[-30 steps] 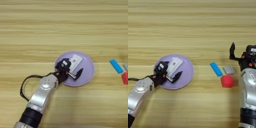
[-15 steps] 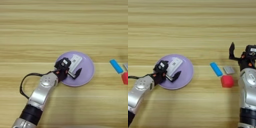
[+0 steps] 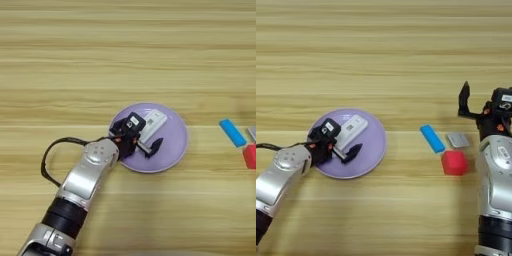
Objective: Move the objects on the table
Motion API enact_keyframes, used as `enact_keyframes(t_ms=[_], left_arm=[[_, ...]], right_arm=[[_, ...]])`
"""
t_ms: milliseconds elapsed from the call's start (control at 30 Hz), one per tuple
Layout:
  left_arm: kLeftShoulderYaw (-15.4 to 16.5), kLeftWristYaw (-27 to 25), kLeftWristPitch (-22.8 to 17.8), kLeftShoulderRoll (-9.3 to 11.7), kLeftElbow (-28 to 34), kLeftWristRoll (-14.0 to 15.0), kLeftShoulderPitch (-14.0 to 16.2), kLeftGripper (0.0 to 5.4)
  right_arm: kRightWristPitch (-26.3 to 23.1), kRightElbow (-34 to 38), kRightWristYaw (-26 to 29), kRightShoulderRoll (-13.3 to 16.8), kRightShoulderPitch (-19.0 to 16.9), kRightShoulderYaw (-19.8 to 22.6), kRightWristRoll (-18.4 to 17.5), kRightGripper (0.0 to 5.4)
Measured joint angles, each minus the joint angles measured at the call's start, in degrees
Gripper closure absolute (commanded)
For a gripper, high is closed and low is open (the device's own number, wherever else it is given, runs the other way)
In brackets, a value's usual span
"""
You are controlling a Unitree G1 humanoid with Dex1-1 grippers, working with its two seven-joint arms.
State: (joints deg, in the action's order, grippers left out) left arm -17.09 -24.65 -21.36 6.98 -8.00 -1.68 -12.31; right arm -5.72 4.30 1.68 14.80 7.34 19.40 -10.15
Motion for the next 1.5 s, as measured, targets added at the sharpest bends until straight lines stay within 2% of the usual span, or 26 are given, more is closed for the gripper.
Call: enact_keyframes(t_ms=[800,833,1500], left_arm=[[0.26,0.46,-0.56,0.09,-0.46,-0.02,-0.73,0.00],[0.26,0.48,-0.56,0.09,-0.47,-0.02,-0.74,0.23],[0.49,-0.24,-0.20,0.09,-0.91,0.07,-0.79,1.94]], right_arm=[[-0.06,0.00,-0.05,-0.01,-0.02,0.04,0.01,0.03],[-0.06,0.00,-0.05,-0.01,-0.02,0.04,0.01,0.00],[-0.06,0.04,-0.09,-0.01,-0.02,0.28,-0.03,0.00]])
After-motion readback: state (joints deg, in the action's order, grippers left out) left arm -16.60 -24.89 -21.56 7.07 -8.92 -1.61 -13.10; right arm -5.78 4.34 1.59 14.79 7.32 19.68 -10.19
